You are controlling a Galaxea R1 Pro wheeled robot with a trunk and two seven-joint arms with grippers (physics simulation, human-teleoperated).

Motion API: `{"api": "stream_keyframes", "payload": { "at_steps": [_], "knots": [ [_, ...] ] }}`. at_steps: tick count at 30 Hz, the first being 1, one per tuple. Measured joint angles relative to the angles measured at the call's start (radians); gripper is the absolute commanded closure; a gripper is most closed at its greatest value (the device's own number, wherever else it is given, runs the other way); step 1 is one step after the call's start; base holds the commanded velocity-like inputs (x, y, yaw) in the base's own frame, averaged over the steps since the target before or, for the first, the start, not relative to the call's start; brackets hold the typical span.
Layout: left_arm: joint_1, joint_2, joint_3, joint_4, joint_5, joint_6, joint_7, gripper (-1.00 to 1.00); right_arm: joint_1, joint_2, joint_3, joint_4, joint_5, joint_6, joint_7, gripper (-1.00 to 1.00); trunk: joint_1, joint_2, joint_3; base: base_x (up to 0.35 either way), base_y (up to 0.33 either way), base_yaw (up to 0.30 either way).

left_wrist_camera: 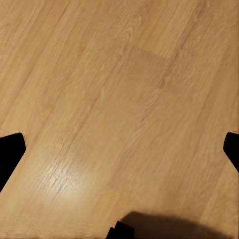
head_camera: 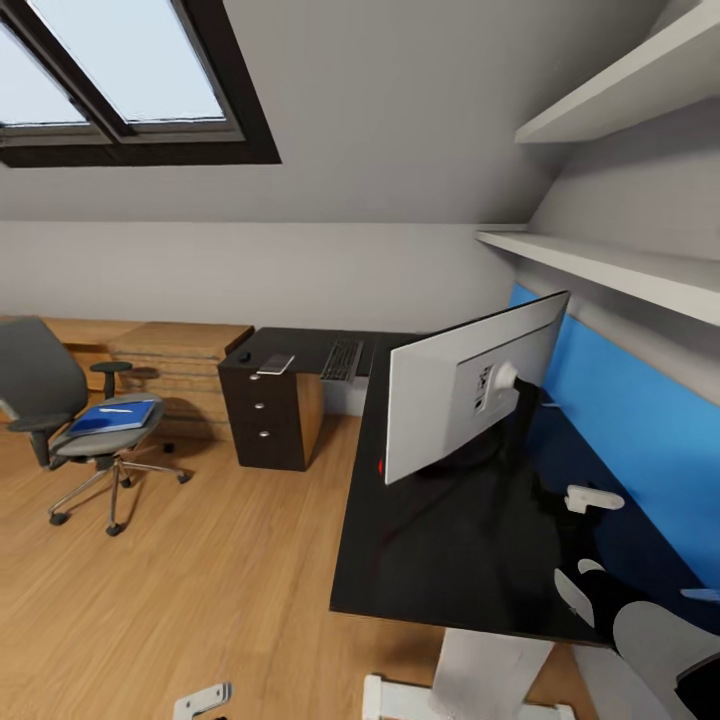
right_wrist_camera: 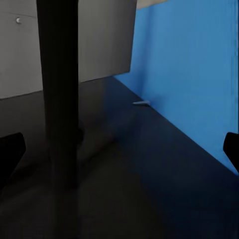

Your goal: In the bedroom, organize the workspace by keeping the computer under the desk, ensuring the monitor is on the desk, placing the keyboard on the desk next to the monitor, placing the mouse on the desk next to the keyboard, moving the folder from the swivel chair onto the desk next to the mouse, stacking the notebook on top of the folder with the pen on top of the notebook, and positioning the swivel chair next to the desk.

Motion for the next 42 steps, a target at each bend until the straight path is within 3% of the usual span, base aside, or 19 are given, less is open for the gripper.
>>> {"api": "stream_keyframes", "payload": {
  "at_steps": [18,20,23,31,33,35,38,39,42],
  "knots": [
    [0.000,0.000,-0.001,0.000,0.000,0.000,0.000,-1.00,0.000,0.050,0.001,-0.010,0.001,0.000,-0.003,-1.00,0.000,0.000,0.000,-0.338,0.000,0.000],
    [0.000,0.000,-0.001,0.000,0.000,0.000,0.000,-1.00,0.000,0.070,0.000,-0.011,-0.001,0.000,-0.007,-1.00,0.000,0.000,0.000,-0.268,0.000,0.000],
    [0.000,0.000,-0.001,0.000,0.000,0.000,0.000,-1.00,0.000,0.085,0.000,-0.012,-0.003,0.002,-0.008,-1.00,0.000,0.000,0.000,-0.083,0.000,0.000],
    [0.000,0.000,-0.001,0.000,0.001,0.001,0.001,-1.00,0.000,0.094,0.004,-0.012,-0.003,0.007,-0.010,-1.00,-0.001,0.000,0.000,-0.020,0.000,0.000],
    [0.000,0.000,-0.002,0.000,0.001,0.001,0.001,-1.00,0.000,0.107,0.004,-0.021,-0.004,0.018,-0.012,-1.00,-0.001,0.000,0.000,0.000,0.000,0.000],
    [0.000,0.000,-0.002,0.000,0.001,0.001,0.001,-1.00,-0.001,0.138,0.002,-0.048,-0.002,0.054,-0.019,-1.00,-0.001,0.000,0.000,0.000,0.000,0.000],
    [0.000,0.000,-0.002,0.000,0.001,0.000,0.001,-1.00,-0.001,0.181,-0.001,-0.146,0.005,0.178,-0.087,-1.00,-0.001,0.000,0.000,0.000,0.000,0.000],
    [0.000,-0.001,-0.002,0.000,0.001,0.000,0.001,-1.00,-0.001,0.190,-0.002,-0.202,0.009,0.246,-0.134,-1.00,-0.001,0.000,0.000,0.000,0.000,0.000],
    [0.000,-0.001,-0.002,0.000,0.001,0.000,0.001,-1.00,-0.001,0.198,-0.002,-0.300,0.013,0.358,-0.204,-1.00,-0.001,0.000,0.000,0.000,0.000,0.000]
  ]
}}
